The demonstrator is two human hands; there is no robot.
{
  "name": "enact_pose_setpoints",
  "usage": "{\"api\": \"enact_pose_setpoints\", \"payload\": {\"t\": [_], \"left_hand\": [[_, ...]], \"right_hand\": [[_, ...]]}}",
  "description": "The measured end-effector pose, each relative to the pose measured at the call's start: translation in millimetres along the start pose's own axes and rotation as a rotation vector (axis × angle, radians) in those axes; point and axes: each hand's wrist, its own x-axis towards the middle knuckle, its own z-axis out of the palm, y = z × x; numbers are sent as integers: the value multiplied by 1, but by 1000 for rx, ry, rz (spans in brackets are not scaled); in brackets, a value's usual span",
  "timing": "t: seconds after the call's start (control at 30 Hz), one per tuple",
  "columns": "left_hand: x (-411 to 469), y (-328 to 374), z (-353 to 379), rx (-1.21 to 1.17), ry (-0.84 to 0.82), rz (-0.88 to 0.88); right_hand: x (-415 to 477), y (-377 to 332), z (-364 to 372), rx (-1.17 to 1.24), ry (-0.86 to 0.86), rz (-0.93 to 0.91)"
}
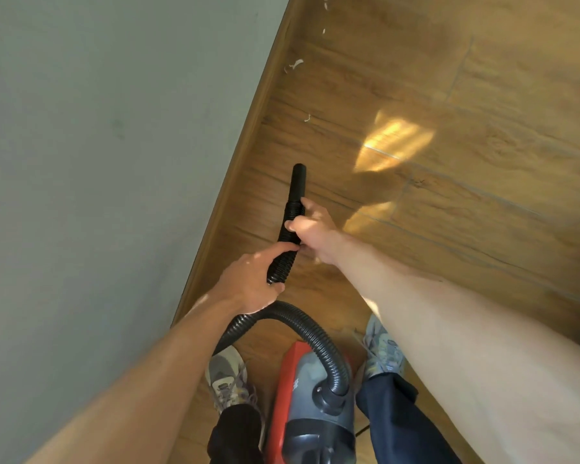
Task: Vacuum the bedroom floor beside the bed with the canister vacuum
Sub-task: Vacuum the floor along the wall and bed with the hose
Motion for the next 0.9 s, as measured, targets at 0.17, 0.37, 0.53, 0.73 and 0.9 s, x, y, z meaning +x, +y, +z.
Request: {"api": "enact_pose_setpoints", "payload": {"t": [0.17, 0.37, 0.53, 0.73, 0.9], "left_hand": [[4, 55, -5, 26, -54, -20], [-4, 93, -10, -3, -62, -22], [0, 107, -19, 2, -85, 5], [7, 100, -39, -66, -144, 31], [7, 85, -60, -150, -172, 32]], "right_hand": [[-21, -18, -39, -50, -2, -9], [-41, -33, -61, -63, -60, -35], [-49, -49, -77, -109, -56, -64], [-47, -64, -70, -108, -9, -43], [-49, -78, -53, -80, 15, -3]]}}
